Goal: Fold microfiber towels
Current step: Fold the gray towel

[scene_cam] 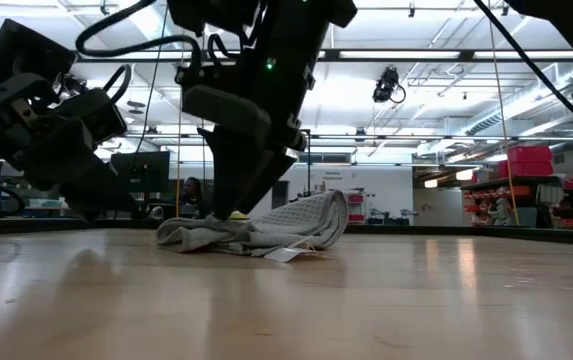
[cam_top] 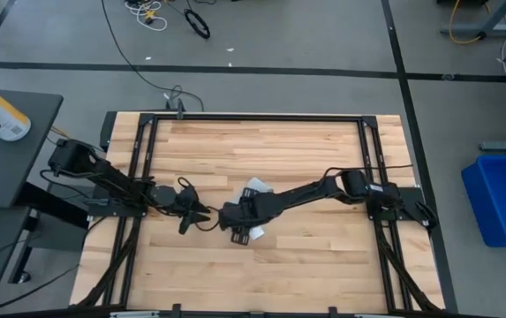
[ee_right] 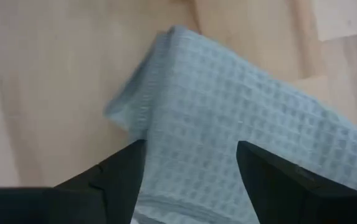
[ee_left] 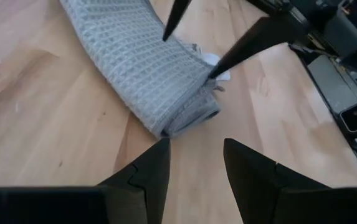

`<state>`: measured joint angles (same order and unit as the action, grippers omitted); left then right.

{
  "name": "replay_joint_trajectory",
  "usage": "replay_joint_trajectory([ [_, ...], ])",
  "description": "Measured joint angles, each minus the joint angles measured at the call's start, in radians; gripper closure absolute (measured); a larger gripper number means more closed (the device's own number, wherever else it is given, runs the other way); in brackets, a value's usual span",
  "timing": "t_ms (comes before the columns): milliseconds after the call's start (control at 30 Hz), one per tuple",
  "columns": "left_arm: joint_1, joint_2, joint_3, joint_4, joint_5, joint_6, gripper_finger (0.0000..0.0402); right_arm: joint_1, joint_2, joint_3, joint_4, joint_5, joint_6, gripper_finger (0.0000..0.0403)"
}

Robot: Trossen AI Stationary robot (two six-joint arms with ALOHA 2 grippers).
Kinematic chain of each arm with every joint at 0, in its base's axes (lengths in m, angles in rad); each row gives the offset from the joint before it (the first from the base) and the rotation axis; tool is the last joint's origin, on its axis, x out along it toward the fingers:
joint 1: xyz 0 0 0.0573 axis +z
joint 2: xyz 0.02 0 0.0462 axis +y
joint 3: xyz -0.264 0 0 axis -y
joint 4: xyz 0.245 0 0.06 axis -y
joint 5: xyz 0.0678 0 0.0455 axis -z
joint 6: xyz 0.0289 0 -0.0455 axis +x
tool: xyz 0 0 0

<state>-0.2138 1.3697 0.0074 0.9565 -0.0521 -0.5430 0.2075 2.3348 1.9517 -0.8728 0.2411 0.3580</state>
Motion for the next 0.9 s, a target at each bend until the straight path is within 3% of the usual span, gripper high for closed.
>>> replay_joint_trajectory([
  [233,0.007,0.000,0.000,0.003,-0.015,0.018,0.0244,0.039,0.011,-0.007,0.063,-0.043,-0.007,0.0128],
  [467,0.007,0.000,0.000,0.026,-0.016,0.015,0.0244,0.047,0.036,-0.006,0.123,-0.008,-0.020,0.0142],
  [733,0.007,-0.001,0.000,0.058,-0.015,0.020,0.0244,0.043,0.038,-0.006,0.129,0.045,-0.038,0.0129],
  [900,0.007,-0.003,0.000,0.063,-0.016,0.020,0.0244,0.043,0.068,-0.005,0.144,0.020,-0.051,0.0141],
])
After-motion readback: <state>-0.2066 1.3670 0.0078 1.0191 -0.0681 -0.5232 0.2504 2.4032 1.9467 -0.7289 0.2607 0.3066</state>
